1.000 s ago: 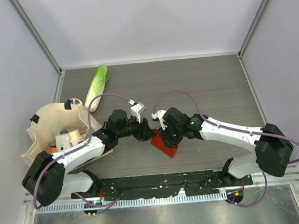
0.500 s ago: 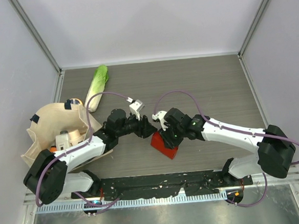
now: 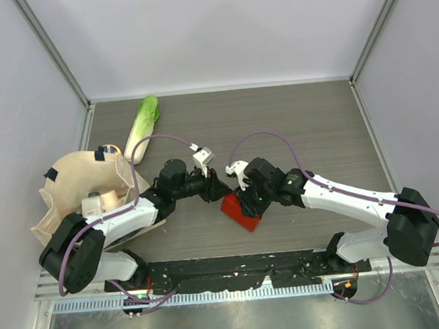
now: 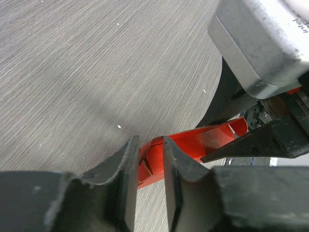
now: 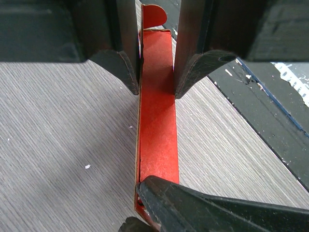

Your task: Fold the paper box

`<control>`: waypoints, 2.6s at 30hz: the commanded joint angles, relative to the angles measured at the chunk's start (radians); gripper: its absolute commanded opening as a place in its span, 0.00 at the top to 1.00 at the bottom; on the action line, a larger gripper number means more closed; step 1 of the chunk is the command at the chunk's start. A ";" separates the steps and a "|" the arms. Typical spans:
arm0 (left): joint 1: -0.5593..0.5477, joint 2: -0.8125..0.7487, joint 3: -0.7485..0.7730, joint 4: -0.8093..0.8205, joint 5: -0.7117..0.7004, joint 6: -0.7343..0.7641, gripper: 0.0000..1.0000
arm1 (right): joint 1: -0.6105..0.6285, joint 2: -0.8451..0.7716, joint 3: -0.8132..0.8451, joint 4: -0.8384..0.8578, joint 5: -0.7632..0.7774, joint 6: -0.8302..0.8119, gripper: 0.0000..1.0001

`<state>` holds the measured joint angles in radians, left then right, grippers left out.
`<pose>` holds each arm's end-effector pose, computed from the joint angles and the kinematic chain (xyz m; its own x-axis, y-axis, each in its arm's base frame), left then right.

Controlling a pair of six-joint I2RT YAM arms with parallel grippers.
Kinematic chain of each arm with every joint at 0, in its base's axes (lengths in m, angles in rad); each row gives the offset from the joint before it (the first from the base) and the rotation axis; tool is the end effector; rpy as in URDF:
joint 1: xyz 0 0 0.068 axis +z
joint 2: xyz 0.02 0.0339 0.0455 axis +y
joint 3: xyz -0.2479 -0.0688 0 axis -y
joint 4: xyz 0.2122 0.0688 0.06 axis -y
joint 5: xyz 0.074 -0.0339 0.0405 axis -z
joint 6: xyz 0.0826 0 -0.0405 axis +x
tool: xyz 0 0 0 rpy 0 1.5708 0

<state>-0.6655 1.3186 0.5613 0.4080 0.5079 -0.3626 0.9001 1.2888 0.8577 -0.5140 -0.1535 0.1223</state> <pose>0.2040 -0.2112 0.2014 -0.5706 0.0539 -0.8195 0.7450 0.4538 -0.4889 0.1517 0.2115 0.1913 -0.6013 -0.5639 -0.5662 -0.7622 0.6175 0.1945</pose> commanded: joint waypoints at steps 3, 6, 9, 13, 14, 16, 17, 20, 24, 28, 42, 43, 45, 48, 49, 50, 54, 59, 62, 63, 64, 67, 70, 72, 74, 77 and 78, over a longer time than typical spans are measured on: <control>0.004 0.001 0.022 0.057 0.027 0.001 0.77 | 0.000 -0.017 0.012 0.034 -0.001 -0.009 0.88; 0.004 0.001 0.023 0.049 0.035 -0.001 0.80 | 0.000 -0.016 0.011 0.035 -0.003 -0.009 0.88; 0.004 -0.001 0.029 0.022 0.032 0.004 0.76 | 0.000 -0.013 0.012 0.037 -0.001 -0.009 0.88; 0.001 -0.007 0.034 -0.008 0.014 0.014 0.77 | 0.000 -0.013 0.015 0.037 -0.001 -0.009 0.89; -0.002 -0.013 0.037 -0.015 0.009 0.025 0.77 | 0.000 -0.013 0.015 0.037 -0.001 -0.006 0.89; -0.006 -0.015 0.045 -0.038 -0.009 0.033 0.84 | 0.000 -0.013 0.015 0.037 -0.003 -0.009 0.89; -0.009 -0.016 0.049 -0.044 -0.012 0.036 0.88 | 0.000 -0.011 0.015 0.040 0.000 -0.006 0.89; -0.019 -0.024 0.052 -0.051 -0.029 0.036 0.97 | 0.002 -0.008 0.021 0.042 0.022 0.000 0.89; -0.039 -0.025 0.061 -0.074 -0.061 0.056 1.00 | 0.000 0.004 0.027 0.052 0.067 0.013 0.89; -0.055 -0.019 0.052 -0.066 -0.136 0.042 1.00 | 0.000 0.017 0.038 0.068 0.143 0.027 0.88; -0.115 0.011 -0.047 0.049 -0.342 -0.015 1.00 | 0.000 0.053 0.023 0.112 0.270 0.065 0.89; -0.117 0.014 -0.055 0.054 -0.347 -0.015 1.00 | 0.002 0.053 0.021 0.115 0.267 0.065 0.89; -0.118 0.019 -0.070 0.078 -0.361 -0.013 1.00 | 0.002 0.050 0.017 0.117 0.266 0.063 0.89; -0.120 0.030 -0.072 0.092 -0.358 0.000 1.00 | 0.002 0.047 0.014 0.121 0.253 0.060 0.89; -0.121 0.030 -0.074 0.086 -0.359 0.004 1.00 | 0.002 0.047 0.014 0.121 0.261 0.059 0.89; -0.121 0.033 -0.075 0.086 -0.359 0.004 1.00 | 0.002 0.049 0.015 0.124 0.262 0.059 0.89; -0.131 0.037 -0.087 0.089 -0.373 0.005 1.00 | 0.002 0.060 0.023 0.124 0.273 0.054 0.88; -0.137 0.034 -0.104 0.095 -0.404 -0.004 1.00 | 0.002 0.057 -0.005 0.169 0.307 0.040 0.85; -0.138 0.047 -0.106 0.104 -0.414 -0.007 1.00 | 0.006 0.060 -0.009 0.193 0.305 0.011 0.85; -0.138 0.054 -0.104 0.110 -0.410 -0.013 1.00 | 0.010 0.064 -0.014 0.216 0.302 0.001 0.85; -0.138 0.066 -0.101 0.124 -0.407 -0.025 1.00 | 0.014 0.067 -0.017 0.224 0.299 -0.012 0.85; -0.140 0.082 -0.084 0.137 -0.407 -0.041 1.00 | 0.014 0.086 -0.019 0.232 0.296 -0.026 0.85; -0.138 0.093 -0.083 0.137 -0.408 -0.052 1.00 | 0.014 0.090 -0.029 0.247 0.299 -0.038 0.85; -0.138 0.094 -0.095 0.137 -0.430 -0.073 1.00 | 0.014 0.086 -0.037 0.268 0.295 -0.046 0.84; -0.138 0.093 -0.115 0.134 -0.442 -0.094 1.00 | 0.016 0.083 -0.043 0.281 0.299 -0.055 0.83; -0.140 0.090 -0.135 0.134 -0.465 -0.104 1.00 | 0.014 0.095 -0.040 0.289 0.315 -0.064 0.80; -0.140 0.091 -0.136 0.130 -0.465 -0.107 1.00 | 0.014 0.098 -0.039 0.286 0.319 -0.064 0.77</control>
<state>-0.7918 1.3857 0.4721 0.6201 0.0441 -0.4370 0.9165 1.3621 0.8204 -0.3229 0.1017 0.0879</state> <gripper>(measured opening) 0.011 0.356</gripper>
